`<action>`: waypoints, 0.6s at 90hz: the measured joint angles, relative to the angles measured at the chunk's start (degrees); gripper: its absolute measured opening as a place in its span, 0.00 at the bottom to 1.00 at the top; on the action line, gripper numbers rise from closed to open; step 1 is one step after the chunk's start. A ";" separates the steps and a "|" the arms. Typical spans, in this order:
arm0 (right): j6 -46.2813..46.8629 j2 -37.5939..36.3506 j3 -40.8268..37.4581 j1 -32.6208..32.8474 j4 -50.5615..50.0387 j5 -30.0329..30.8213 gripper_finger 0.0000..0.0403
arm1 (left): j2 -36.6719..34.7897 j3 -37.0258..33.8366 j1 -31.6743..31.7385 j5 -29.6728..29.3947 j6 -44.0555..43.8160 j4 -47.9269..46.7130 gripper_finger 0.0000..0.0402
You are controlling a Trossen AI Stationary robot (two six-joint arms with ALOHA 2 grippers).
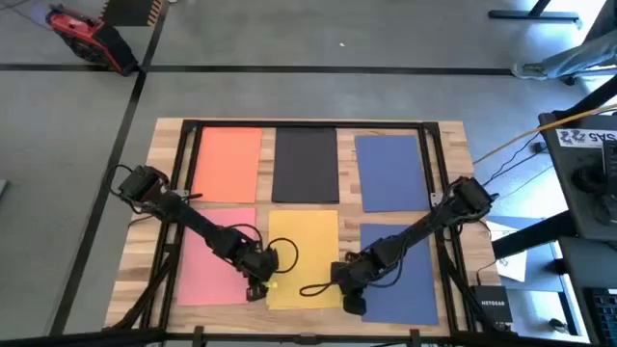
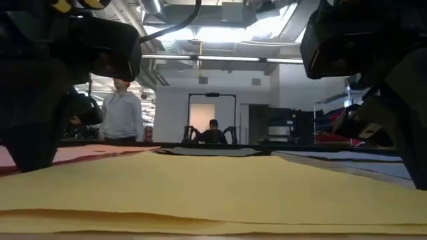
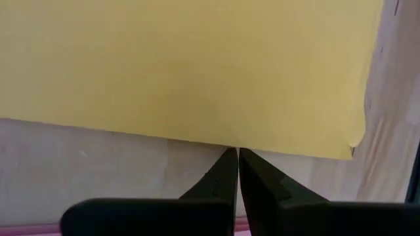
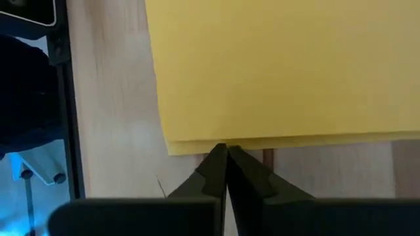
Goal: Organize paper
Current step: Stack the yellow color paper on top of the other yellow color paper
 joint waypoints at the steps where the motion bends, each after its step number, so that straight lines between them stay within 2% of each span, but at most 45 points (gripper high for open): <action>1: 0.00 0.00 0.00 0.00 0.01 -0.01 0.00 | 0.00 0.00 0.00 0.00 0.00 0.00 0.00; 54: 0.20 0.09 -0.02 0.00 1.39 -1.25 0.00 | -0.04 0.04 0.00 -0.02 -0.24 1.72 0.00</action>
